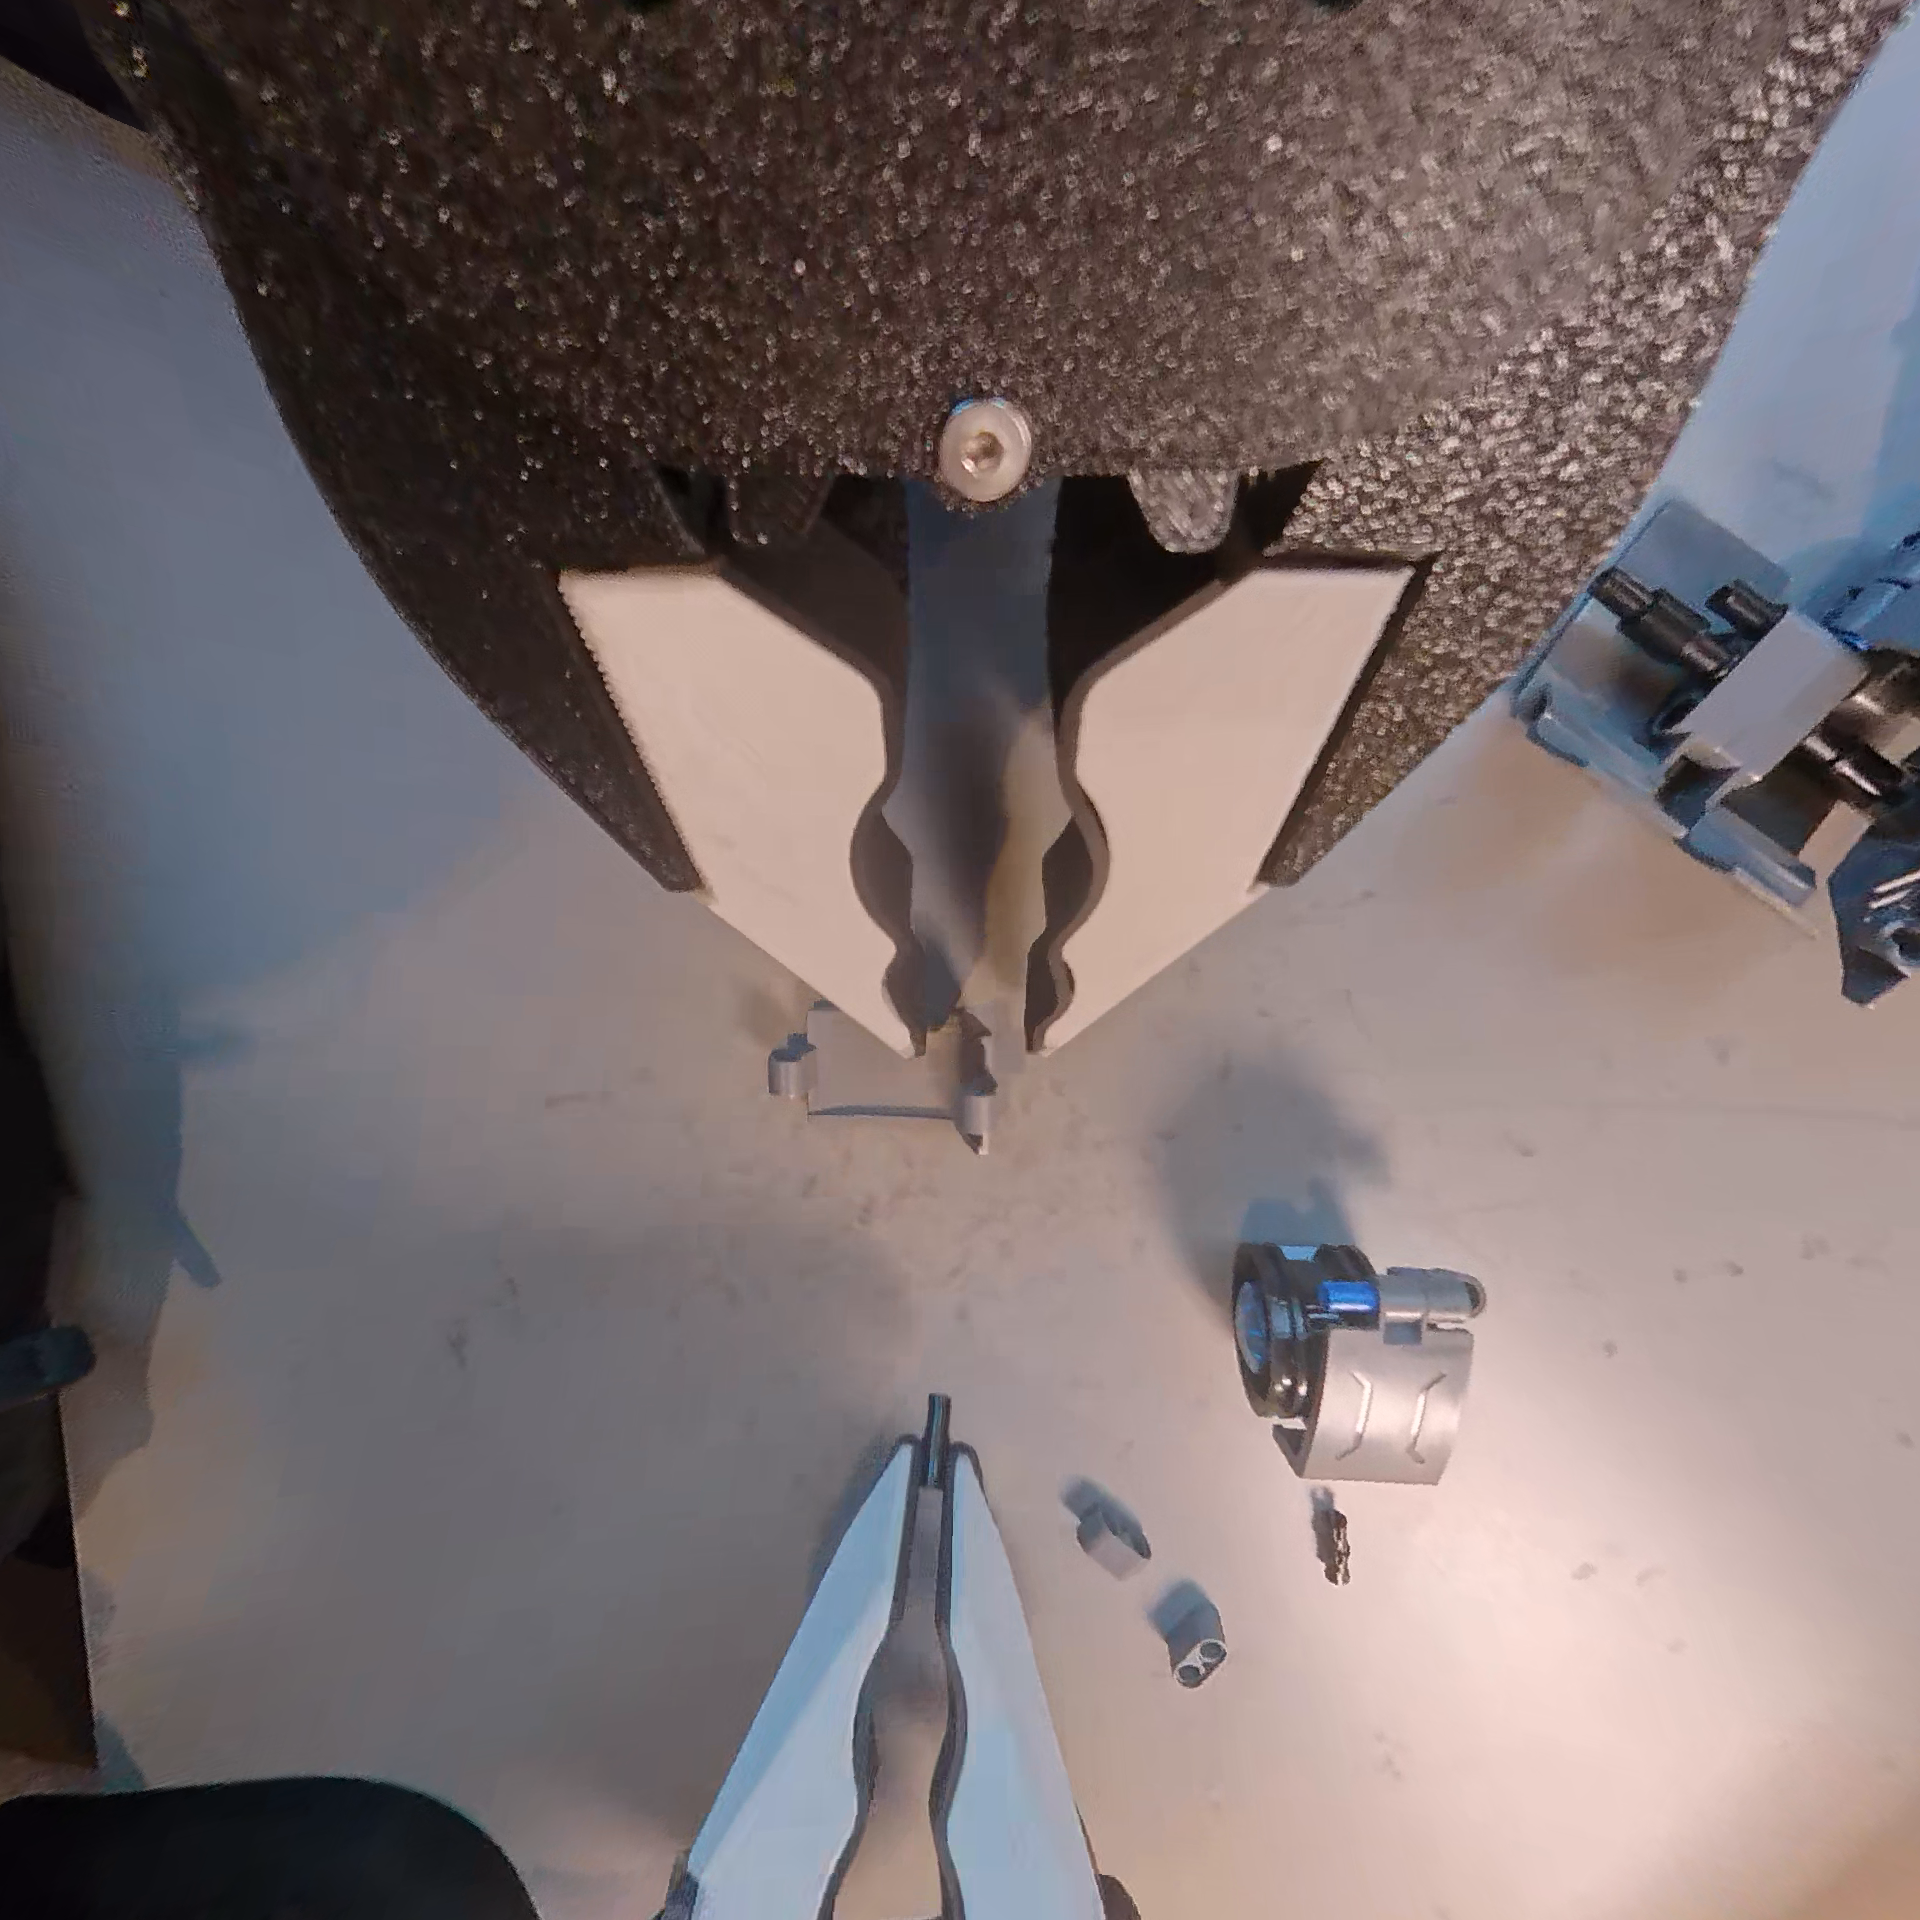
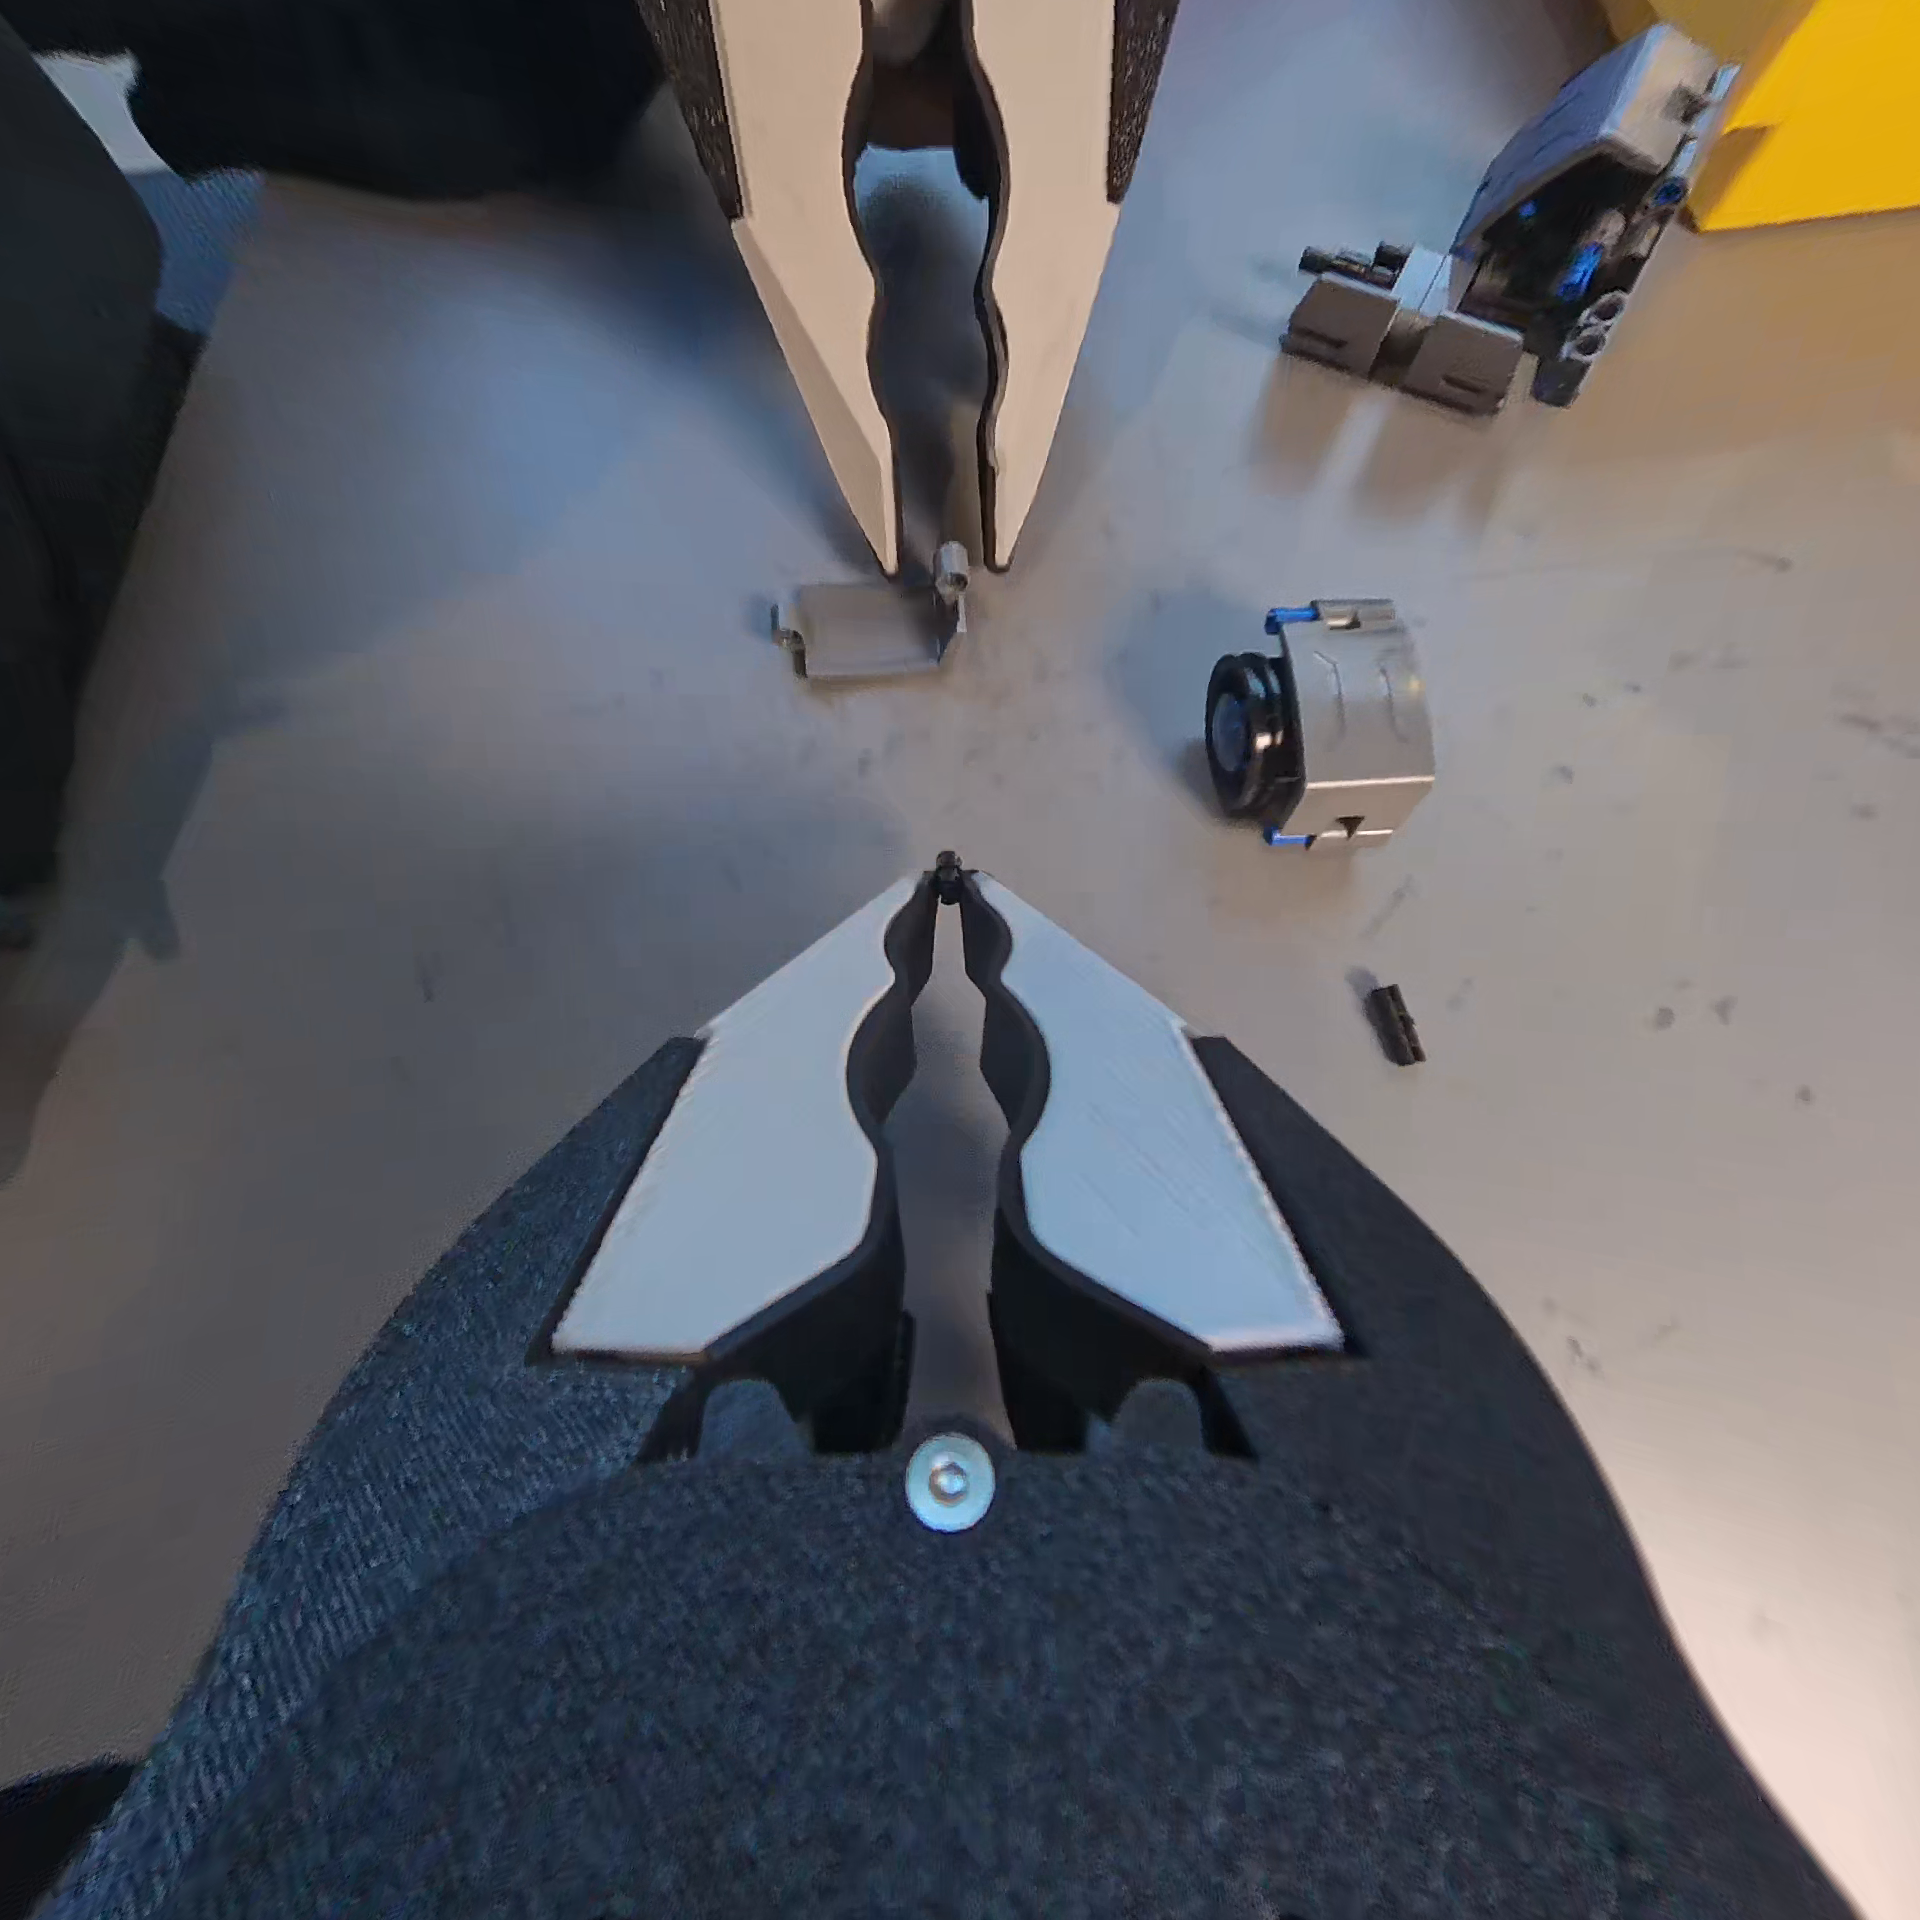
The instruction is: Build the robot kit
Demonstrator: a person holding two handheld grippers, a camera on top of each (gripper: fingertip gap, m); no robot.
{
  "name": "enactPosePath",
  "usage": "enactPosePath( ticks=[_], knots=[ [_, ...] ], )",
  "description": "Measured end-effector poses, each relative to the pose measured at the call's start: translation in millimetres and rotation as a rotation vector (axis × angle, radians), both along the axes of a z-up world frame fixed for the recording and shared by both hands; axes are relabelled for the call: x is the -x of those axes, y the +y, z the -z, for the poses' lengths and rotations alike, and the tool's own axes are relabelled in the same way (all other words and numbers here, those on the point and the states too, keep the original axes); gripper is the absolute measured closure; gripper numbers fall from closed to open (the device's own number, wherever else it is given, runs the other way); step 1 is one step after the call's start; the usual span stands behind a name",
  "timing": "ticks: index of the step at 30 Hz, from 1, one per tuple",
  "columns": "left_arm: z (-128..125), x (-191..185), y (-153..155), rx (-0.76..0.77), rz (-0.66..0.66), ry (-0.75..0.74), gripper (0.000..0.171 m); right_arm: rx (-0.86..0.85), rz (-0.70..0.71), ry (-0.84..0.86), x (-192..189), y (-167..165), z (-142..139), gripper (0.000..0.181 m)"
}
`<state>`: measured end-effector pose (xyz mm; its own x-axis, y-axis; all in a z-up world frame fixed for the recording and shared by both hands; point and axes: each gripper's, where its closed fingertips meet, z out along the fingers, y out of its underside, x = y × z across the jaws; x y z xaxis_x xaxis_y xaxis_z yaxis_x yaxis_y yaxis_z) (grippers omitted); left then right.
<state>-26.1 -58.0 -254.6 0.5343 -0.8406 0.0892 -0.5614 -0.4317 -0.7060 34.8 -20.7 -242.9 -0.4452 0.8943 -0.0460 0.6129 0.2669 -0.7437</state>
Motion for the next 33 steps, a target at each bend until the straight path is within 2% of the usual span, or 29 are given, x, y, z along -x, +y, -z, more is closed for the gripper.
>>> enactPosePath(
  ticks=[4,9,11,13,16,18,20,21,22,24,27,30,33],
  knots=[
    [2,-3,2,-0.011,-0.003,0.006,0.158,-0.126,-0.004,-0.084,-7,6,17,0.178],
    [1,-5,5,-0.009,-0.029,-0.004,0.167,-0.184,-0.006,-0.103,-9,7,17,0.177],
    [1,-3,10,0.000,-0.070,-0.005,0.168,-0.201,0.004,-0.092,-8,10,14,0.166],
    [-1,-2,14,0.043,-0.128,-0.043,0.168,-0.197,0.002,-0.009,0,4,-4,0.163],
    [-7,-3,19,0.140,-0.219,-0.164,0.168,-0.201,-0.069,0.157,18,-27,-32,0.159],
    [-14,-6,19,0.204,-0.249,-0.253,0.168,-0.310,-0.099,0.201,31,-39,-27,0.158],
    [-18,-8,18,0.242,-0.263,-0.302,0.169,-0.475,-0.101,0.208,39,-34,-13,0.158],
    [-20,-7,18,0.252,-0.269,-0.313,0.169,-0.499,-0.097,0.224,43,-33,-11,0.165],
    [-21,-7,17,0.259,-0.272,-0.316,0.168,-0.483,-0.097,0.253,45,-35,-13,0.176],
    [-24,-8,15,0.256,-0.244,-0.328,0.167,-0.374,-0.088,0.256,44,-36,-18,0.177],
    [-41,-9,13,0.181,-0.178,-0.364,0.161,0.041,-0.003,0.237,39,-36,-37,0.177],
    [-60,-7,13,0.032,-0.120,-0.359,0.147,0.309,0.042,0.291,39,-36,-60,0.179],
    [-86,-9,6,-0.154,-0.031,-0.370,0.139,0.440,0.039,0.359,35,-44,-78,0.179]
  ],
)
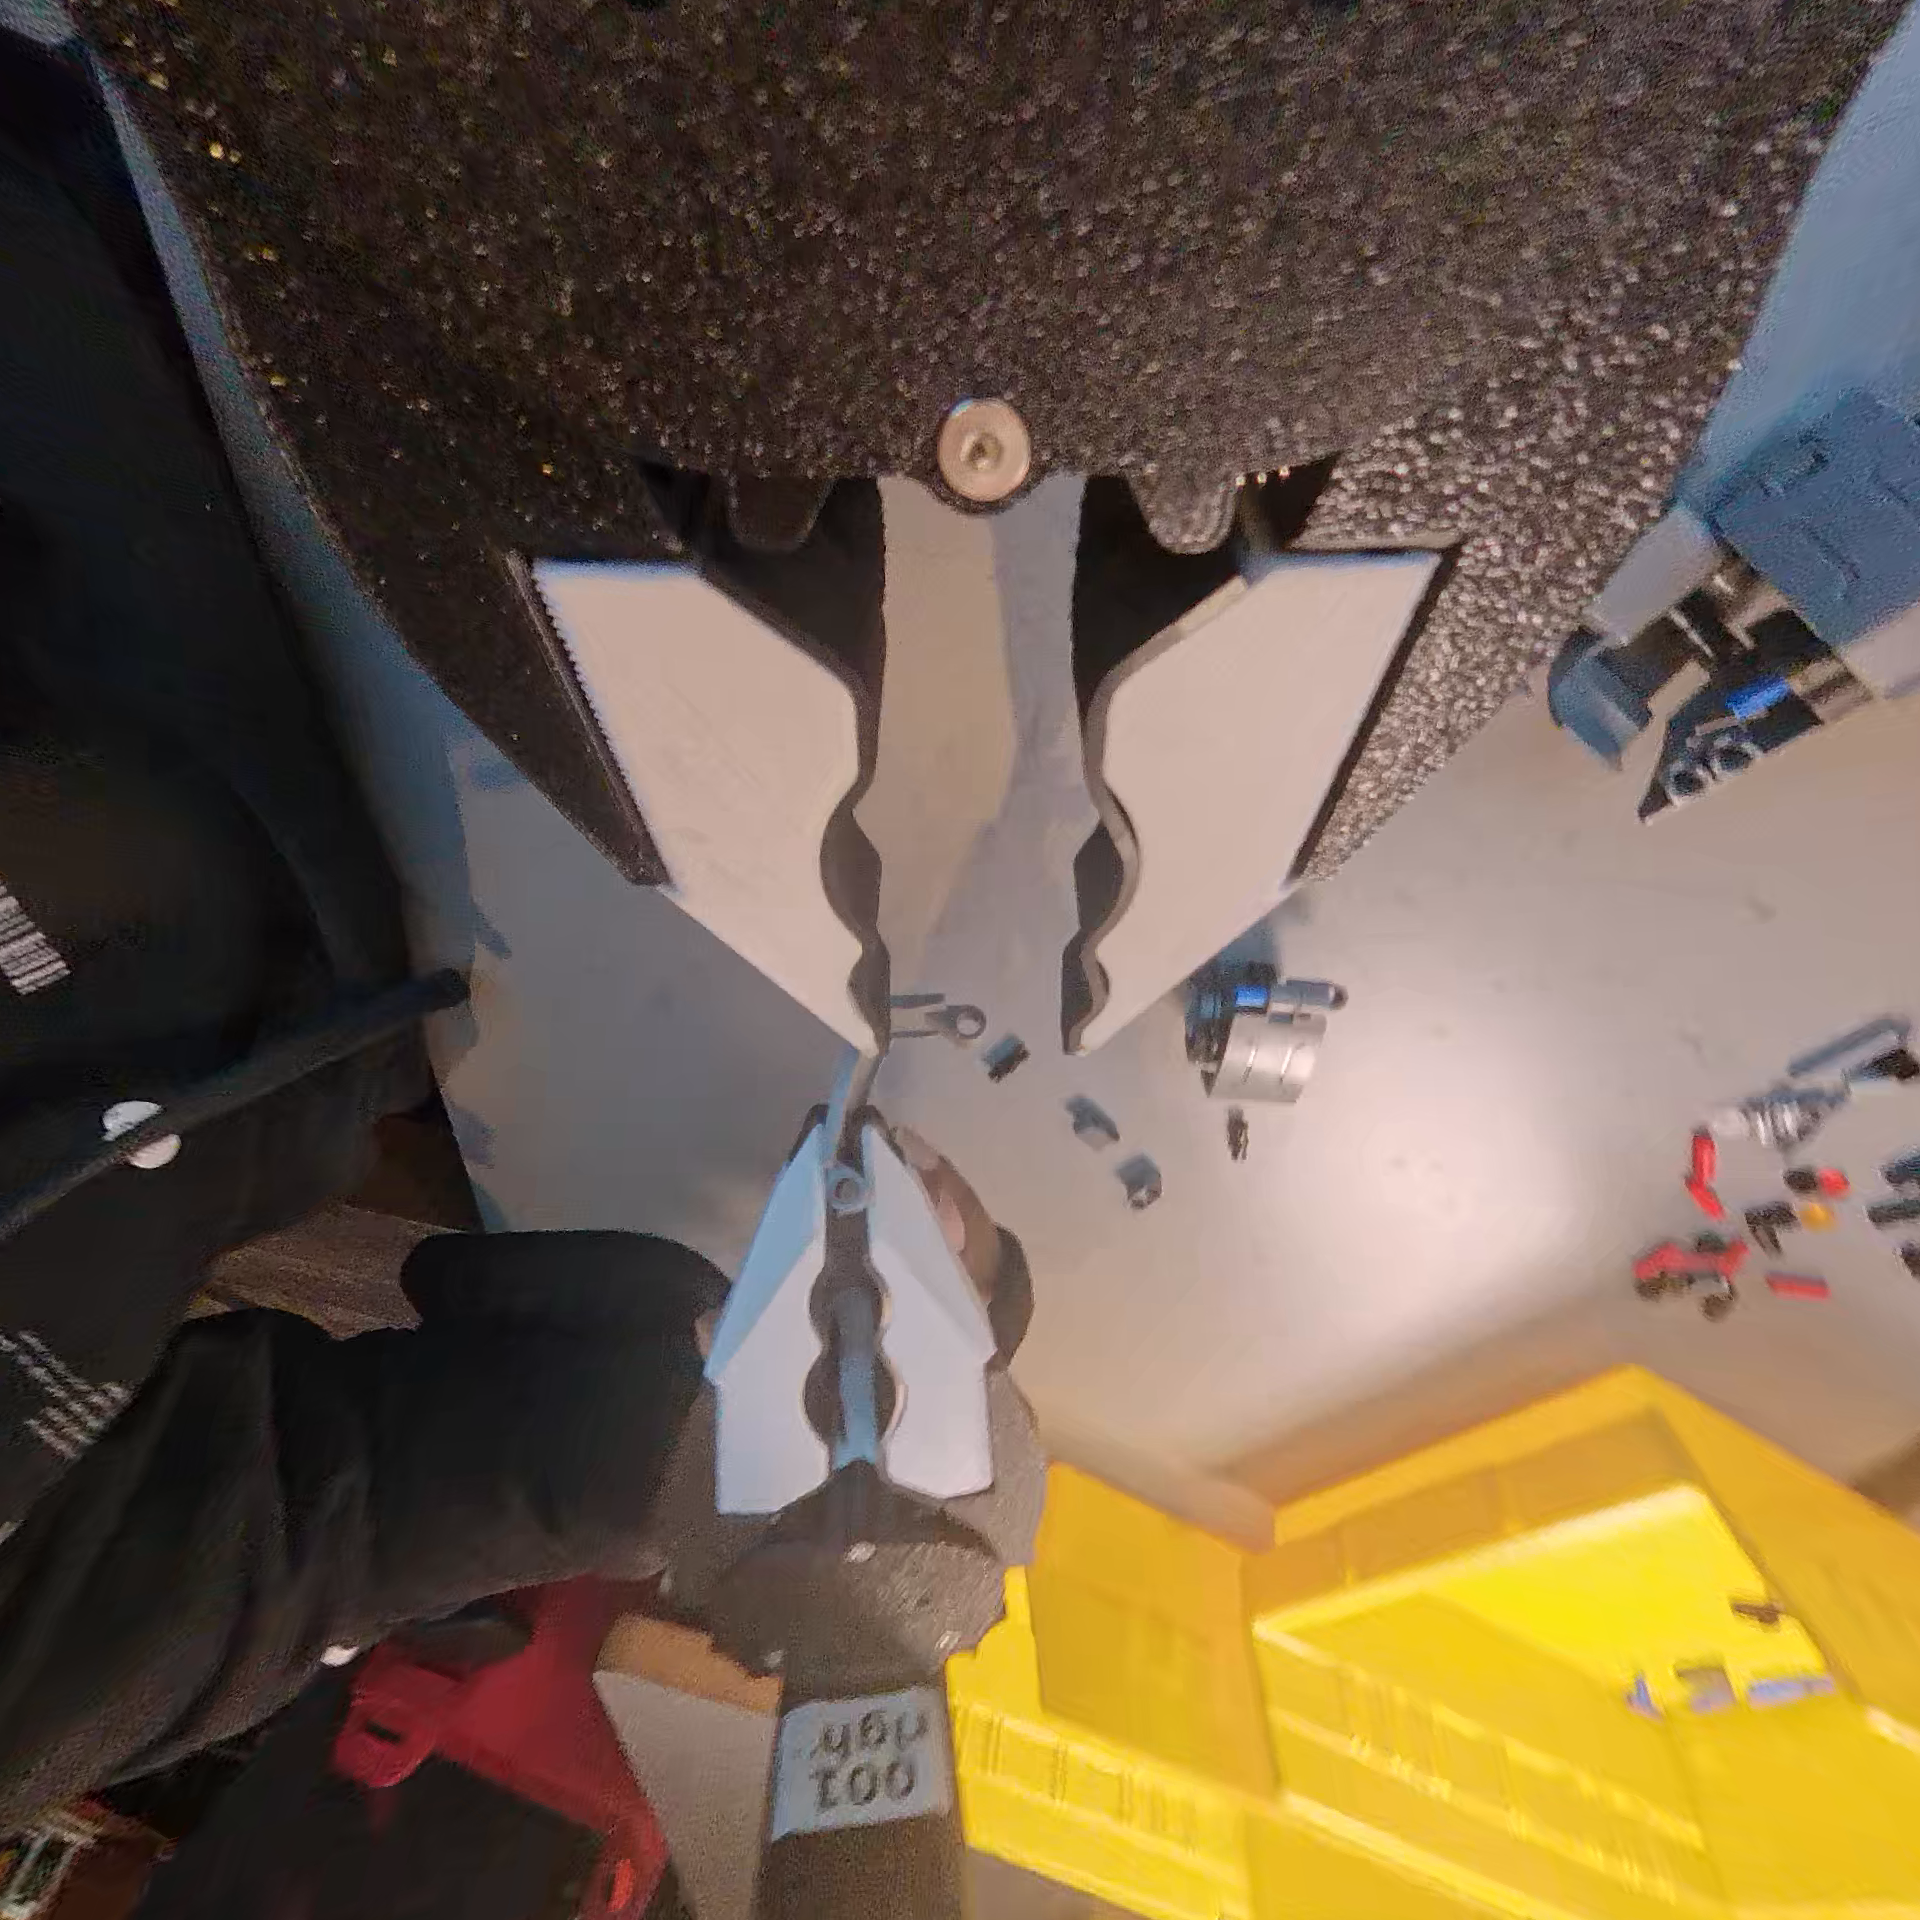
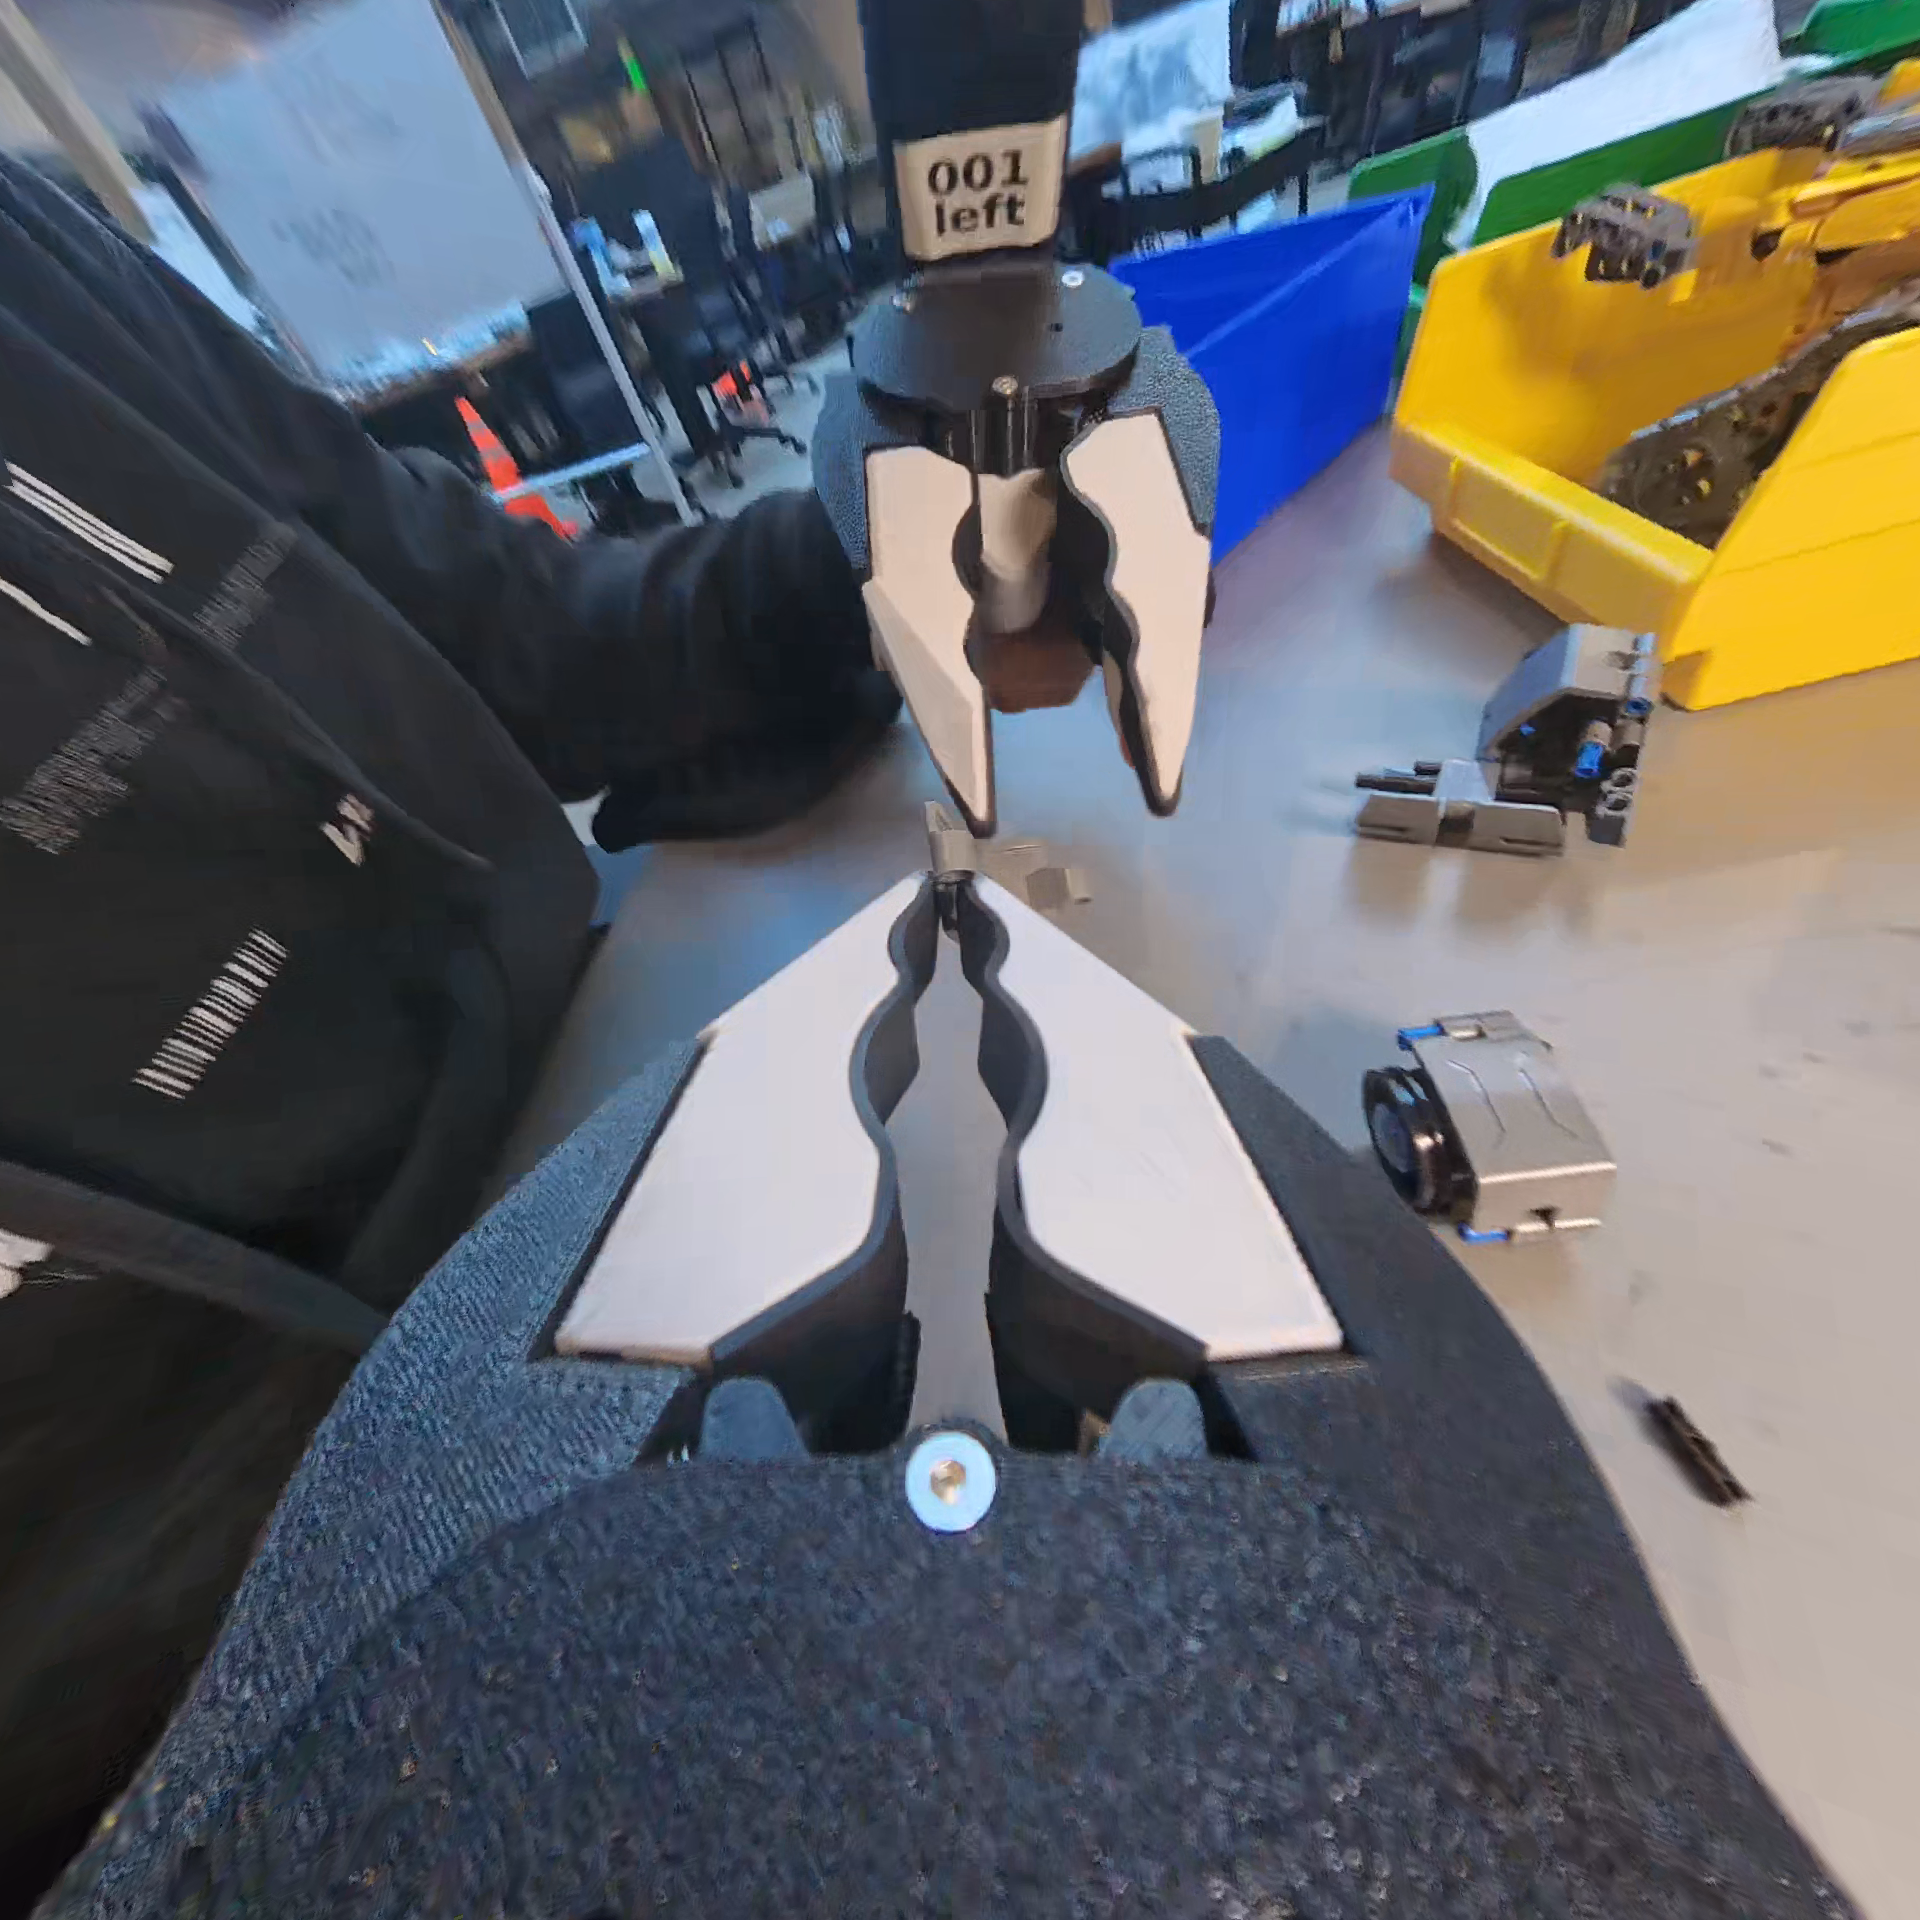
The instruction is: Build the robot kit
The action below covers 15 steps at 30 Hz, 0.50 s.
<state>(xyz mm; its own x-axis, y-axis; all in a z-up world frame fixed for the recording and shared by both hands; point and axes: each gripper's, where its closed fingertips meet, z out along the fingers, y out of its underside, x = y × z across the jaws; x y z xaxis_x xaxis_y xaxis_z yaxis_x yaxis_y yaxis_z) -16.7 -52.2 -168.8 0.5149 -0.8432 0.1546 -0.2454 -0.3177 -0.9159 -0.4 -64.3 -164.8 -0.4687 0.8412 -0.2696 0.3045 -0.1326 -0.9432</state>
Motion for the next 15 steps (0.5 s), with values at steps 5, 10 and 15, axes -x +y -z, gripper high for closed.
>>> enactPosePath(
  ticks=[5,10,15],
  knots=[
    [-17,-21,-12,-0.137,0.084,-0.013,0.145,0.068,0.028,0.115,-8,-3,-17,0.180],
    [14,-29,-14,-0.153,0.128,0.238,0.170,-0.031,0.033,-0.010,-13,3,10,0.178],
    [58,-24,-25,-0.017,0.260,0.535,0.170,-0.303,-0.045,-0.217,-37,11,51,0.171]
  ],
)
